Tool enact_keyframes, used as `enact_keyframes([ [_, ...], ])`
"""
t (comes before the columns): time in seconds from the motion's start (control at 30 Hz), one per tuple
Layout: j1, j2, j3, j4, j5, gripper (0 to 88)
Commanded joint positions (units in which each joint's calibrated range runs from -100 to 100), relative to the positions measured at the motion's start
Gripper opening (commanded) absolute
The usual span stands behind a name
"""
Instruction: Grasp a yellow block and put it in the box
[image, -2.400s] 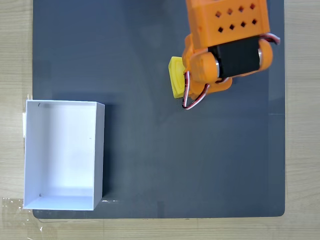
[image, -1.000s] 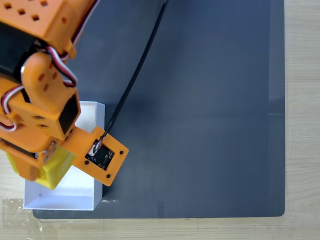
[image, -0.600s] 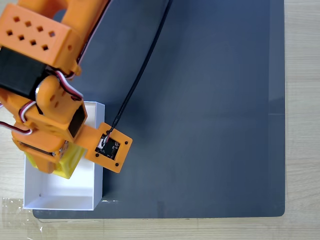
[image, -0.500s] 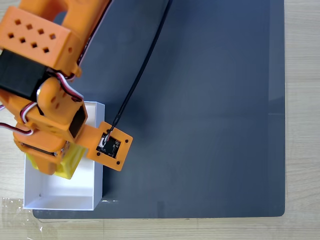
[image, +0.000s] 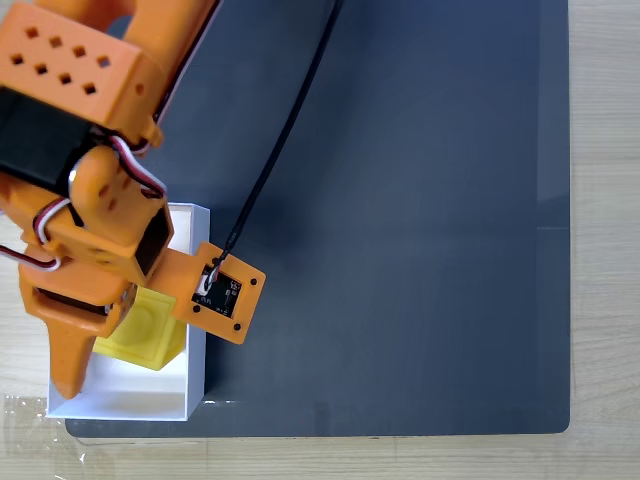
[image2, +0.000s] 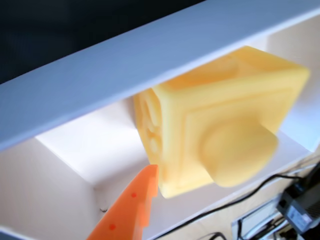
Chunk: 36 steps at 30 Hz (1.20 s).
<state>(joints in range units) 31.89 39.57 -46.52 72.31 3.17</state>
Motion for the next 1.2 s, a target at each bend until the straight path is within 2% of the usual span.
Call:
enact_keyframes([
  [0.0, -1.34, -8.38, -2.82, 1.34, -0.28, 43.6],
  [0.07, -2.26, -12.20, -2.73, 4.13, -0.34, 42.9],
  [0.13, -3.11, -16.35, -2.37, 7.10, -0.70, 38.4],
  [0.33, -4.12, -32.28, 6.49, 9.46, -5.69, 10.6],
  [0.43, -5.38, -41.77, 14.55, 9.63, -5.43, 0.5],
  [0.8, -10.93, -75.84, 61.85, 8.23, -5.48, 2.8],
  [1.07, -17.33, -100.76, 102.65, -4.16, -5.37, 2.3],
  [1.17, -20.61, -110.59, 115.95, -4.68, -3.96, 2.2],
])
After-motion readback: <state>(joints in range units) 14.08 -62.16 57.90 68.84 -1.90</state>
